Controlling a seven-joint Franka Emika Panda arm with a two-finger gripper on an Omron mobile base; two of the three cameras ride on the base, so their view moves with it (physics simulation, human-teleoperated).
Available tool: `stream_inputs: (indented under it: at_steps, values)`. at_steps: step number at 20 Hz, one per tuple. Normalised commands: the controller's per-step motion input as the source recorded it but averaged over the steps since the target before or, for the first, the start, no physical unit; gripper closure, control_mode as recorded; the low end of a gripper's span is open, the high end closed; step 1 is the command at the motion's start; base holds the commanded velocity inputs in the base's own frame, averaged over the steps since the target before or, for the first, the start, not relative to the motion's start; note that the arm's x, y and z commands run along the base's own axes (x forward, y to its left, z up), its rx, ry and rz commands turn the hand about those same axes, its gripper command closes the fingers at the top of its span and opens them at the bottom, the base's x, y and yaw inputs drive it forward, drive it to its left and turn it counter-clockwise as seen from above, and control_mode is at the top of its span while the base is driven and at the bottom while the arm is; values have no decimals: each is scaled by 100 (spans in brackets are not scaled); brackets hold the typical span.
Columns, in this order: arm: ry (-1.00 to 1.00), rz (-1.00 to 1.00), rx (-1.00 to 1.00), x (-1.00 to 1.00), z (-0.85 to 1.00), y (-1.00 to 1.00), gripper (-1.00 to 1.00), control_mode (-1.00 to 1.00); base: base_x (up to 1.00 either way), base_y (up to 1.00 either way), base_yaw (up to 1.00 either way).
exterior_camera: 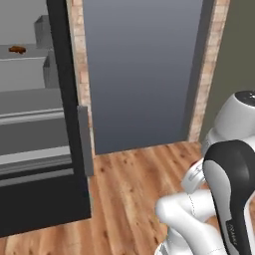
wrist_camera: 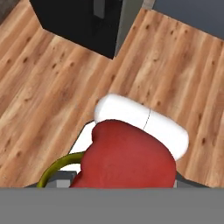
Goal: Place one bell pepper and one chicken drumstick in each tupperware on the nearby counter, to pack two identical lunches.
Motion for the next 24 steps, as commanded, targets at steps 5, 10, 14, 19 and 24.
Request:
stream_inputs:
  at_steps: [5,10,14,19,24]
  values:
    - [0,0,0,0,0,0,100,100,0,-100,34]
    - [0,0,0,0,0,0,100,100,-23,-96,51]
    - [0,0,0,0,0,0,100,100,-56,-64,72]
    - [0,0,0,0,0,0,100,100,-57,-45,82]
    - [0,0,0,0,0,0,100,100,-58,-46,82]
